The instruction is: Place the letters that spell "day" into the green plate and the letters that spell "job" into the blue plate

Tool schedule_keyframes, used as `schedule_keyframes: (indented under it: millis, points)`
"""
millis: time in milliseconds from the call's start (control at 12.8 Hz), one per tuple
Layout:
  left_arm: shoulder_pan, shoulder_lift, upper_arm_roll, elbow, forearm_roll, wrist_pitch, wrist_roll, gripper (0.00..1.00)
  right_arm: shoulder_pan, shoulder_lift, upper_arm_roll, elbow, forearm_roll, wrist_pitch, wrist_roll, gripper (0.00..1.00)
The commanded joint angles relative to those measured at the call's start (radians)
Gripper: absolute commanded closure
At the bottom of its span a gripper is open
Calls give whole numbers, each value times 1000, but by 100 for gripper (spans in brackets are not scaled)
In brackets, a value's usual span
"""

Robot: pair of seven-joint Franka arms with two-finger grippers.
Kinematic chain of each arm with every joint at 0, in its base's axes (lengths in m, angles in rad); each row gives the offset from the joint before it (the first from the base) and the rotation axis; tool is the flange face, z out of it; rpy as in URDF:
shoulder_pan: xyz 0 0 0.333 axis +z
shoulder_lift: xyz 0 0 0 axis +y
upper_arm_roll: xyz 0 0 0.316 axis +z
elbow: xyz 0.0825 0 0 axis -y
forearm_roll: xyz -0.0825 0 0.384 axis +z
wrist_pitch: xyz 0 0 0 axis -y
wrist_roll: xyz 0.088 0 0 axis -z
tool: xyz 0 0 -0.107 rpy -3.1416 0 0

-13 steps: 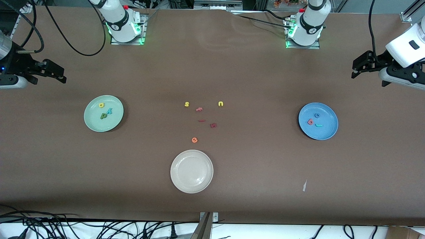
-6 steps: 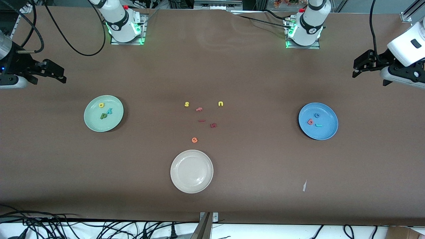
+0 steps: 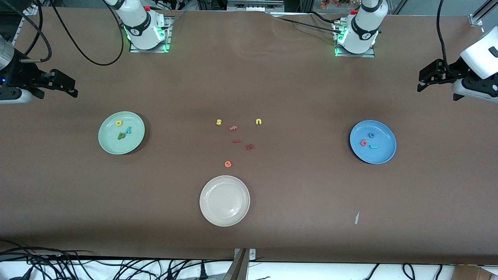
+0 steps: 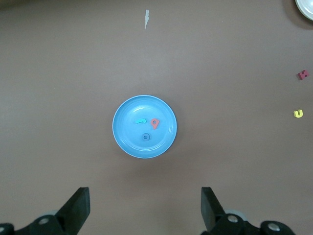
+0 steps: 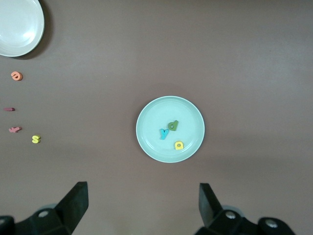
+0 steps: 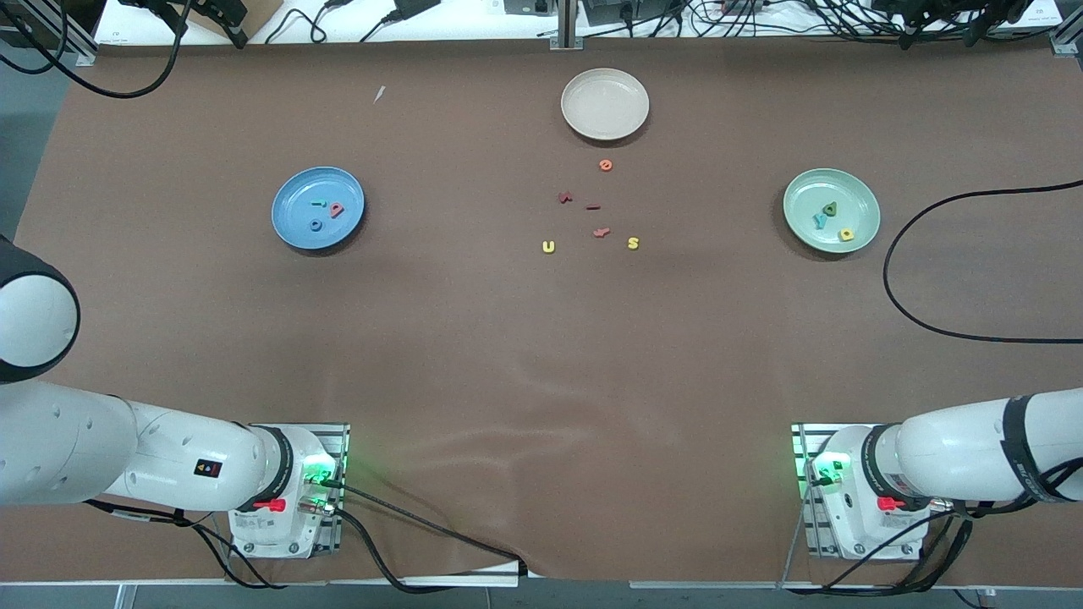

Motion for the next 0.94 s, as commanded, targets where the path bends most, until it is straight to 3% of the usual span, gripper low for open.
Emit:
schedule_keyframes:
  millis: [0,234,390,468,858]
  points:
    - [-5,19,2,40,22,-24,-6,0,8,10,-9,25,8,-20,-6,0]
    - [-4,25,-9,42,14,-24,-6,0,8,10,-9,25,8,-21,-6,0]
    - [114,24,-120,40,11,-24,-5,0,8,10,-9,25,8,-21,-6,0]
    - [125,24,-136,40,13,-24,-6,0,8,10,-9,25,8,-21,-6,0]
    - [151,30,-133,39,5,-27,-5,0,8,10,-9,25,8,-23,-6,0]
